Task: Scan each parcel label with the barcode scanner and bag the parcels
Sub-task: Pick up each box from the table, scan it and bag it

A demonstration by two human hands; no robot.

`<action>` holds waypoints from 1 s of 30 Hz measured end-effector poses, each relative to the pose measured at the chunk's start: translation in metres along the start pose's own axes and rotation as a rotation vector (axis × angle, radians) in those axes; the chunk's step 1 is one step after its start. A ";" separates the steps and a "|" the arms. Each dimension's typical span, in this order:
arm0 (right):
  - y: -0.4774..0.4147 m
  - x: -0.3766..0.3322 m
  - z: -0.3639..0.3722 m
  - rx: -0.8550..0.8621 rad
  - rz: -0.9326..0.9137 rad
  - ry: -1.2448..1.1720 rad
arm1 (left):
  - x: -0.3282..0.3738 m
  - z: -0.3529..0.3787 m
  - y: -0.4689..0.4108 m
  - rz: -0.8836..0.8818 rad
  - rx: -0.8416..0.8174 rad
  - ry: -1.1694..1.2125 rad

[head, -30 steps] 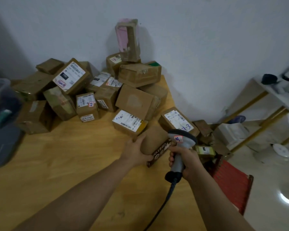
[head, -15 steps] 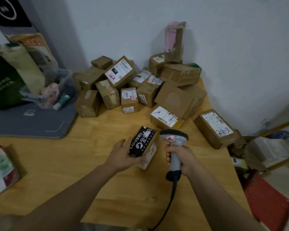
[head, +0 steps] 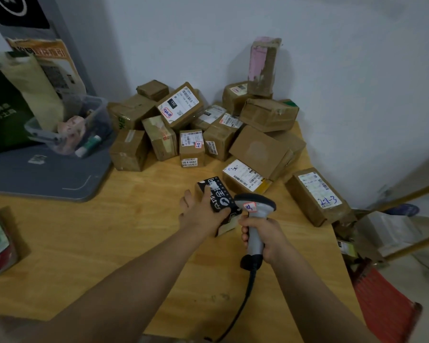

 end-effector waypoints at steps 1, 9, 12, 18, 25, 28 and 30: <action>0.000 0.000 -0.002 0.019 -0.001 -0.003 | 0.011 0.001 -0.001 0.043 0.041 -0.057; 0.003 -0.005 -0.031 0.099 -0.012 -0.061 | 0.037 0.018 -0.013 0.118 0.009 -0.394; 0.003 -0.005 -0.031 0.059 -0.003 -0.049 | 0.014 0.011 -0.012 0.028 0.207 -0.152; 0.000 -0.003 0.000 -0.086 0.004 -0.021 | -0.047 -0.007 -0.025 -0.433 -0.198 0.570; -0.001 0.003 0.033 -0.193 0.027 0.117 | -0.086 0.009 -0.002 -0.612 -0.385 0.828; -0.004 0.004 0.038 -0.155 0.006 0.149 | -0.090 0.012 -0.005 -0.591 -0.327 0.870; -0.011 0.003 0.037 -0.066 -0.054 0.161 | -0.085 0.008 -0.008 -0.526 -0.274 0.863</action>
Point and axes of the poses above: each hand's wrist, its own y-axis away from the middle knuckle, its own z-axis out of the palm, x = y × z, the point moved 3 cm from there along -y, towards the middle knuckle, and after that the axes turned 13 degrees about -z, right-handed, at the moved point
